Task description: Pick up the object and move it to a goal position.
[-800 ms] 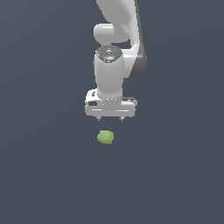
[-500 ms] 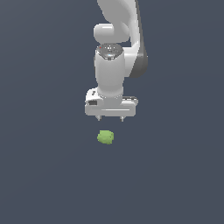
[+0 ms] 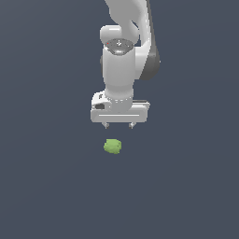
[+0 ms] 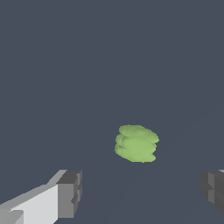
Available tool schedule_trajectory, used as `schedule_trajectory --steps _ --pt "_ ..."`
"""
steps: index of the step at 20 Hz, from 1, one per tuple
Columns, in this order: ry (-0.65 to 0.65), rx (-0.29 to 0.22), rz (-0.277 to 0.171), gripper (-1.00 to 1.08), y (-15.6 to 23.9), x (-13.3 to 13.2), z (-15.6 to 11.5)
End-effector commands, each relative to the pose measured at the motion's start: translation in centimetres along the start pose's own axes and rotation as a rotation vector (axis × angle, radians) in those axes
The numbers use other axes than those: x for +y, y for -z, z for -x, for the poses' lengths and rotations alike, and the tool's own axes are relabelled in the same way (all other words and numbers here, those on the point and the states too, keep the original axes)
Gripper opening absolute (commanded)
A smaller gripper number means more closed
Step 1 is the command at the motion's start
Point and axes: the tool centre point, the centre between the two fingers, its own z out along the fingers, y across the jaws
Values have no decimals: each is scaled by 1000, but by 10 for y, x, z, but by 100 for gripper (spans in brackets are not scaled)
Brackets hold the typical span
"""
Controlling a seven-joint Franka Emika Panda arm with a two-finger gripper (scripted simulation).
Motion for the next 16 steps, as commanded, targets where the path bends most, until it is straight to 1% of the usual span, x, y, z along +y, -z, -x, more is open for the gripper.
schedule_trajectory --steps 1,8,16 --pt "5 0 0 100 0 0 0" --pt "67 -6 3 100 -6 2 0" --pt "213 -20 5 100 -19 6 1"
